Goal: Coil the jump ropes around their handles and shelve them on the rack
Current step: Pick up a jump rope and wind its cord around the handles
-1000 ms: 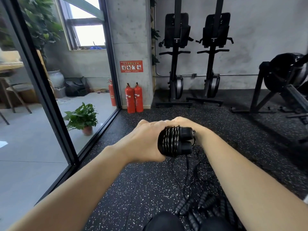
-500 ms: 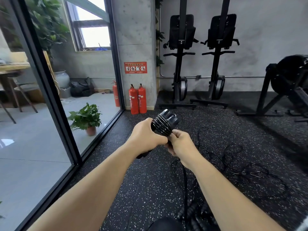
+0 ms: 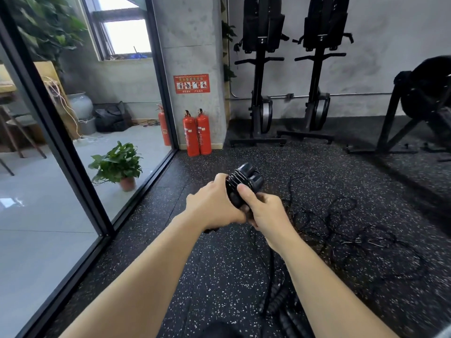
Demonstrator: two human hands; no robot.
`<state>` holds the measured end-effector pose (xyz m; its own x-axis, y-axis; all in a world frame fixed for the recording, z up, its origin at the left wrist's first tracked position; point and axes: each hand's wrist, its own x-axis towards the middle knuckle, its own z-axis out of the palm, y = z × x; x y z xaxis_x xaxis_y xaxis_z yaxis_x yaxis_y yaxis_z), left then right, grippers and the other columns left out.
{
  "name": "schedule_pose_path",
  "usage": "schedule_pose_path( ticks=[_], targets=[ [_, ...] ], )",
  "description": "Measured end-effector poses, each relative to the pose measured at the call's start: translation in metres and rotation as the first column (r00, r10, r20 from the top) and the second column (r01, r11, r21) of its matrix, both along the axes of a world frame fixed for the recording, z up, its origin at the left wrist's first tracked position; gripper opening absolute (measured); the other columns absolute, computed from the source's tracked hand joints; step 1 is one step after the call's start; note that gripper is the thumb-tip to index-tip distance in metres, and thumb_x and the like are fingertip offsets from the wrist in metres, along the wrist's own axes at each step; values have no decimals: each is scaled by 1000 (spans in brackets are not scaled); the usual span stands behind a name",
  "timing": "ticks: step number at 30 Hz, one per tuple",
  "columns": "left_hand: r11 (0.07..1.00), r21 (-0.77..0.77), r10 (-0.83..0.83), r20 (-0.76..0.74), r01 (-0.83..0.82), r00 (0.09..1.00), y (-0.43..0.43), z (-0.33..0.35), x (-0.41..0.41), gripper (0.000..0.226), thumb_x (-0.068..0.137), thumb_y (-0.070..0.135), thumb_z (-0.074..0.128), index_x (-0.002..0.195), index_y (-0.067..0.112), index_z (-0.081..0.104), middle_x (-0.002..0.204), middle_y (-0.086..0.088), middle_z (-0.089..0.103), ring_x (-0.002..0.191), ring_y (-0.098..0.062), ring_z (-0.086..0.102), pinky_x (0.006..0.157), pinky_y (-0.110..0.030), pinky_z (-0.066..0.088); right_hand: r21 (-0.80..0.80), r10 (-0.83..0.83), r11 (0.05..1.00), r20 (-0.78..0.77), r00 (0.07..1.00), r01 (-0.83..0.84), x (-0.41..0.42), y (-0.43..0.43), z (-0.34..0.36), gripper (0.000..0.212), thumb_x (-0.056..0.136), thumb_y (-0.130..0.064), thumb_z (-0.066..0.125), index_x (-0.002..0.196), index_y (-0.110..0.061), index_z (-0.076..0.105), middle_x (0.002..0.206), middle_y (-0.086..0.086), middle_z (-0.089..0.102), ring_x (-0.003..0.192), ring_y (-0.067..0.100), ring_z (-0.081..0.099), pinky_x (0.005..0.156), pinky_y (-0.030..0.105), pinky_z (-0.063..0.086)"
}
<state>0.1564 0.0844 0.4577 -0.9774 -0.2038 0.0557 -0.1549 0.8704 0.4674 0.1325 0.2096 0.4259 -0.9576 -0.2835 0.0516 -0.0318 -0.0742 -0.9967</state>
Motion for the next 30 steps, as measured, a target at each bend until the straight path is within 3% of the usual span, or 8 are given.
schedule_pose_path(
  ticks=[5, 15, 19, 22, 26, 30],
  targets=[
    [990, 83, 118, -24, -115, 993, 4, -31, -15, 45, 68, 52, 73, 89, 24, 44, 86, 9, 59, 80, -18, 60, 67, -33, 47, -48, 20, 999, 60, 998, -17, -19, 5, -14, 31, 93, -31, 61, 66, -16, 62, 46, -11, 57, 43, 1, 45, 41, 14, 34],
    [961, -20, 270, -131, -275, 954, 19, -105, -44, 35, 78, 55, 61, 89, 27, 42, 73, 11, 54, 72, -19, 51, 64, -32, 36, -24, 86, 996, 168, 982, -83, -53, 3, -76, 37, 99, -24, 52, 63, -16, 53, 38, -13, 51, 34, -5, 46, 38, 7, 33],
    [966, 20, 259, -70, -259, 963, 15, -125, -52, 37, 77, 57, 60, 92, 29, 41, 82, 11, 58, 78, -18, 56, 65, -32, 38, 112, 92, 988, 149, 985, -109, -67, 0, -93, 35, 97, -34, 54, 67, -17, 59, 43, -16, 54, 38, -6, 47, 40, 9, 34],
    [974, 70, 220, -42, -217, 975, 8, -128, -55, 39, 75, 58, 59, 103, 38, 40, 93, 14, 58, 82, -13, 58, 65, -31, 37, 109, 82, 989, 143, 986, -98, -76, -2, -93, 39, 97, -36, 54, 61, -19, 59, 43, -14, 53, 37, -2, 44, 39, 12, 33],
    [966, 154, 214, -25, -208, 976, 0, -127, -58, 31, 76, 47, 64, 98, 37, 45, 84, 16, 61, 75, 0, 54, 58, -25, 35, 194, 81, 976, 116, 990, -102, -81, -2, -92, 54, 95, -47, 52, 46, -24, 60, 47, -10, 51, 44, 8, 44, 45, 20, 34],
    [937, 239, 265, -9, -255, 964, -11, -127, -61, 28, 73, 40, 68, 92, 32, 50, 79, 13, 61, 73, -8, 58, 60, -28, 38, 420, 85, 903, 40, 996, -94, -81, 3, -93, 50, 100, -45, 36, 70, -11, 57, 61, 6, 60, 45, 14, 52, 51, 28, 41]
  ],
)
